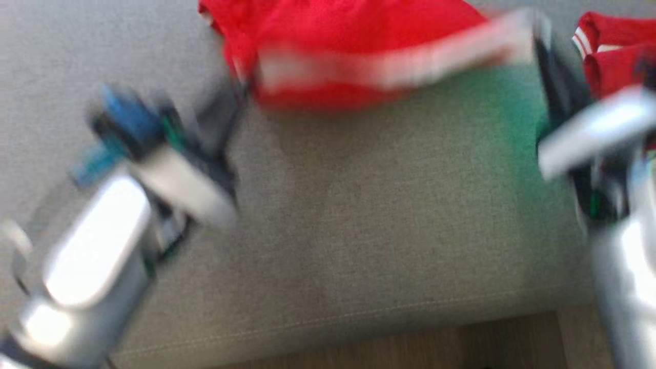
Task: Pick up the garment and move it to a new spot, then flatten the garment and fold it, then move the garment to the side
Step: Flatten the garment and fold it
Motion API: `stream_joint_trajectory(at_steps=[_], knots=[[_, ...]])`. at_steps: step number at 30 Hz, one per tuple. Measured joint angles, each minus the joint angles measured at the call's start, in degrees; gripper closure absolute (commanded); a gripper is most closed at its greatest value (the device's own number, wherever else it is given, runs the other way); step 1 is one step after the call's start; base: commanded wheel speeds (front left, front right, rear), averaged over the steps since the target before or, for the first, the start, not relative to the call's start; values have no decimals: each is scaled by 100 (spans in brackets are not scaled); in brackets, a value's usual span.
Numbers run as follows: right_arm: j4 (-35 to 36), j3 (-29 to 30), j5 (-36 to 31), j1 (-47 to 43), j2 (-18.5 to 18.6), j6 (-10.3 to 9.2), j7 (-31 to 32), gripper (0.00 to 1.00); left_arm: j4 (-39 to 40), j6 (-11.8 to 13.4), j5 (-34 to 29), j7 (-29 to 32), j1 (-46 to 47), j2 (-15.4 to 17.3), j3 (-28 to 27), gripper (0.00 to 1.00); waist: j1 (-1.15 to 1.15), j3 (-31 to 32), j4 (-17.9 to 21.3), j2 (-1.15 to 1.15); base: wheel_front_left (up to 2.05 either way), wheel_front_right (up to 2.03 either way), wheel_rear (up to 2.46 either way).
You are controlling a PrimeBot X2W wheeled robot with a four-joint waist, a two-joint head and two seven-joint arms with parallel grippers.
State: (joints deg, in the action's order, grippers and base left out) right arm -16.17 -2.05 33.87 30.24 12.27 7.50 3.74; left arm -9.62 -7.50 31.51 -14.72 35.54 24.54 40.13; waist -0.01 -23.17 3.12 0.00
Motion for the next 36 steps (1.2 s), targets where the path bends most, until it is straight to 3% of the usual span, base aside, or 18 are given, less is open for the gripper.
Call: stream_joint_trajectory(at_steps=[6,16,21,24,28,36], knots=[[1389,532,46,-2185,-297,0,610,100,196,-3,-249,1,-1386,245,592,100,0,392,-47,0,0,0,0],[2976,1369,93,-4104,-641,0,1310,100,446,-1,-411,1,-2443,342,620,100,0,977,-125,0,0,0,0],[3704,1871,165,-4831,-824,0,1849,100,420,-4,116,77,-2836,453,849,100,0,1207,-283,0,0,0,0],[3883,2169,198,-4805,-914,1,2165,100,436,-7,517,160,-2853,441,960,100,0,1229,-380,0,0,0,0],[3793,2313,-65,-4108,-1004,1,2514,100,494,-5,1259,162,-2684,296,958,100,0,1154,-481,0,0,0,0],[2617,2254,-1061,-2024,-1001,1,2867,100,216,0,2574,245,-1578,-363,753,100,1,894,-727,0,0,0,0]])
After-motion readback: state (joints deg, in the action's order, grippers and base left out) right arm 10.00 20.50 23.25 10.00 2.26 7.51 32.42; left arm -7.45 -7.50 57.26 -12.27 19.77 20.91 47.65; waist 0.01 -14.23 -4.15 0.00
